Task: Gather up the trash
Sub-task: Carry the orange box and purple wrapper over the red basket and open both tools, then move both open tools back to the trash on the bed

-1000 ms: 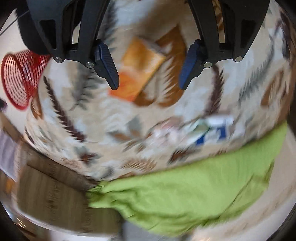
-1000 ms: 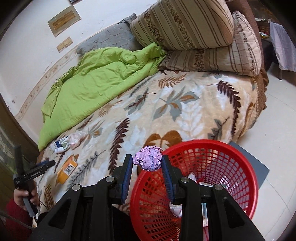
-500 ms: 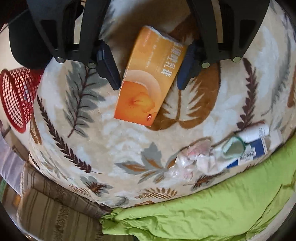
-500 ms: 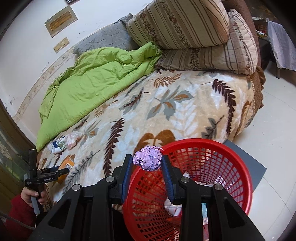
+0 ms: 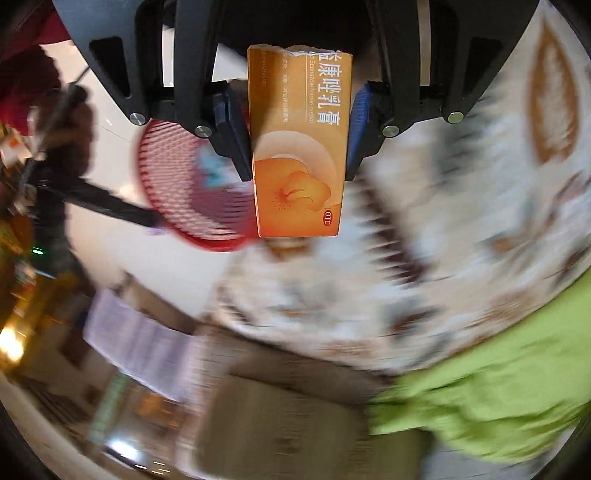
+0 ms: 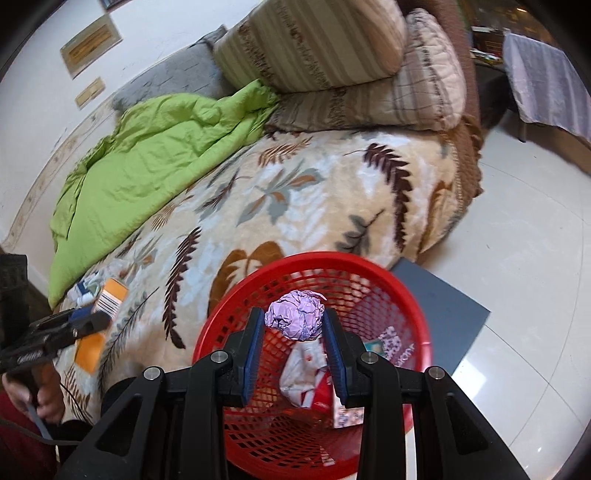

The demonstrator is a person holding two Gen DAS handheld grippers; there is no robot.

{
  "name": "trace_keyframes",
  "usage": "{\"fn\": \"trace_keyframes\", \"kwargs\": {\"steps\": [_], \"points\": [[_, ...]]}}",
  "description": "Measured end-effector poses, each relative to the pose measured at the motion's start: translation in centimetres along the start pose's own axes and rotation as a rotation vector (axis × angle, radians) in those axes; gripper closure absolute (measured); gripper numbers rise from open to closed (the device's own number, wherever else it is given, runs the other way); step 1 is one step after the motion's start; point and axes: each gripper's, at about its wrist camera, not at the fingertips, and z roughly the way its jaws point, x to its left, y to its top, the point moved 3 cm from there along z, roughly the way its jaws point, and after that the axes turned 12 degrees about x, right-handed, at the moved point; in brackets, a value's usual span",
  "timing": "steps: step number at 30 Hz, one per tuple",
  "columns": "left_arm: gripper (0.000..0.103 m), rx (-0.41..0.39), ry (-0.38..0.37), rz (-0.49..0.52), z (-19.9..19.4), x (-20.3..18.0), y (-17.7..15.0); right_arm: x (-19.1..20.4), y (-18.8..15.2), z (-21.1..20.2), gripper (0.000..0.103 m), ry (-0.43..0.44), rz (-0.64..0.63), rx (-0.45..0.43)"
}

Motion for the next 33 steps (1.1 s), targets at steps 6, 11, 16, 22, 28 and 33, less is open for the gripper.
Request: {"fn": "trace_keyframes", "kwargs": {"steps": [6, 11, 16, 22, 28, 33], "points": [[0.037, 0.089, 0.03, 0.057, 4.4, -6.5, 2.8, -1.3, 0.5, -1.3, 0.045, -0.019, 0.041, -0.022], [0.037, 0.053, 0.051, 0.009, 2.8, -4.8, 1.4, -1.3, 1.1, -1.8, 0.037, -0.013, 0.045, -0.042], [0.036, 0.015, 0.115, -0.108, 0.4, 0.5, -0.7, 2.2, 1.8, -0.5, 0.037, 0.052, -0.024, -0.024], [0.036, -0.05, 0.23, -0.245, -3.5, 6.9, -3.8, 9.5, 1.8, 2.3, 0.037, 0.145, -0.171, 0.039], [0.035, -0.164, 0.372, -0.46, -8.5, 15.4, -7.4, 18.3, 2.3, 6.2, 0.037, 0.264, -0.303, 0.13], [0.035, -0.233, 0.532, -0.654, -11.2, 22.5, -11.5, 26.5, 3.5, 10.8, 0.035, 0.327, -0.394, 0.2]]}}
